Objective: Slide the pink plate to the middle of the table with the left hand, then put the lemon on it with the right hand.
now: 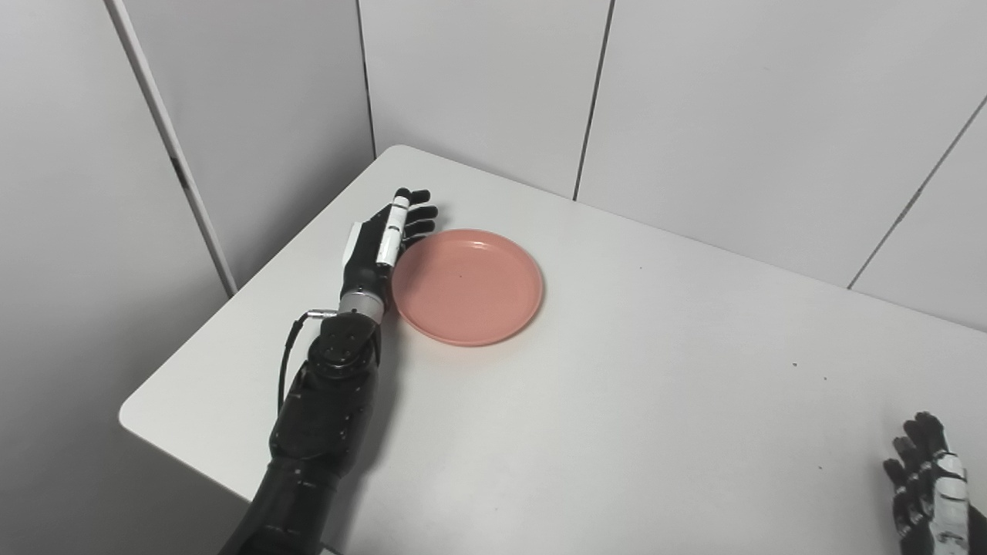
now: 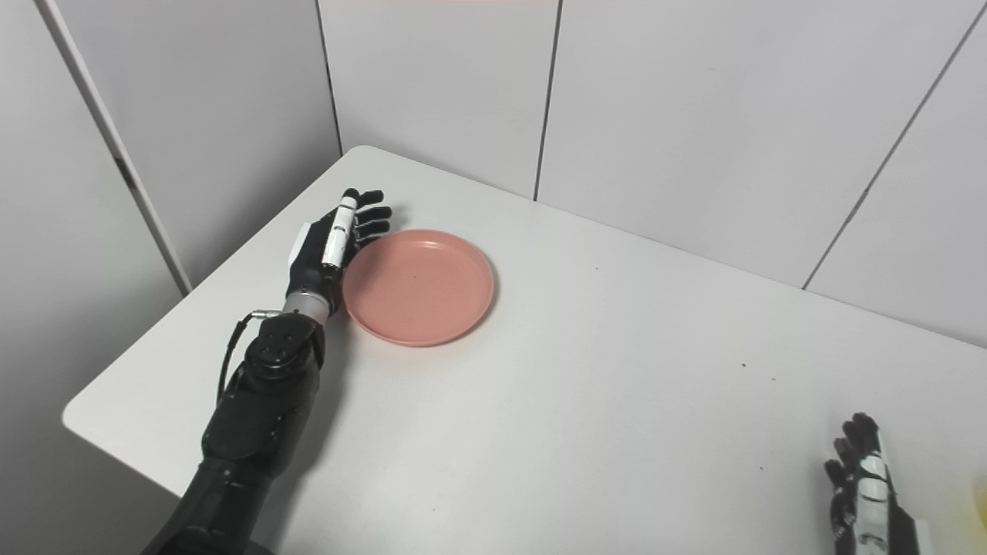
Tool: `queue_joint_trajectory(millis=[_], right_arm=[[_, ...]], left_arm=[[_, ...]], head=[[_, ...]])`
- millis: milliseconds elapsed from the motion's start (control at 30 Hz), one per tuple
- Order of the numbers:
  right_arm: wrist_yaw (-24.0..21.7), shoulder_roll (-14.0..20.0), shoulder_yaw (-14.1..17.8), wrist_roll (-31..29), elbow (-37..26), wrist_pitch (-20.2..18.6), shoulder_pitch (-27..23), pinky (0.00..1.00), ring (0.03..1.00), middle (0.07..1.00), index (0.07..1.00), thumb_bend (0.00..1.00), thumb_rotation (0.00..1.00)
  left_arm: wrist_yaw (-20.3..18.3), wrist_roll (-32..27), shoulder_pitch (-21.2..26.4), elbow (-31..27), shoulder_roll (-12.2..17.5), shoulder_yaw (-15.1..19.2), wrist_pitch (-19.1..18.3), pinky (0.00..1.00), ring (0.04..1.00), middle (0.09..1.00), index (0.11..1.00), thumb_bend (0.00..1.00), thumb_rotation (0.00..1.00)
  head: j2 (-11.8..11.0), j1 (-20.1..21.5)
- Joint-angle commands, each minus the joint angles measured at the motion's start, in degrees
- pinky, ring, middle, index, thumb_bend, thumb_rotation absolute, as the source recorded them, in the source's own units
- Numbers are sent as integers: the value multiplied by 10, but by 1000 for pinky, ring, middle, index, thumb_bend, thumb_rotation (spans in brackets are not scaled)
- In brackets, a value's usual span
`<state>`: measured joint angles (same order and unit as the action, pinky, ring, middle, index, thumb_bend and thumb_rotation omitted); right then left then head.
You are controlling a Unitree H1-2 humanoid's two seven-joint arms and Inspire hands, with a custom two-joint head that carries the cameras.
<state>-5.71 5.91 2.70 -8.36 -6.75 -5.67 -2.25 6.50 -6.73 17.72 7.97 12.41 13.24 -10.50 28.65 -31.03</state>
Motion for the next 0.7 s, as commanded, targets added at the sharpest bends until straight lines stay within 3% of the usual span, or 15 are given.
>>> queue_joint_trajectory(millis=[0,200,667], right_arm=[[2,4,5,-3,-26,-4,-6,1000,992,969,954,305,1000],[0,3,3,0,-26,4,-8,1000,993,973,959,302,1000],[6,-7,-1,5,-42,-8,-8,1000,1000,999,989,325,1000]], left_arm=[[-11,5,13,-20,7,-5,7,773,769,755,741,325,1000],[-18,21,12,-9,9,-22,28,758,772,760,738,321,1000],[-33,14,13,-32,9,-30,-16,805,810,791,769,328,1000]], head=[[3,0],[8,6],[37,56]])
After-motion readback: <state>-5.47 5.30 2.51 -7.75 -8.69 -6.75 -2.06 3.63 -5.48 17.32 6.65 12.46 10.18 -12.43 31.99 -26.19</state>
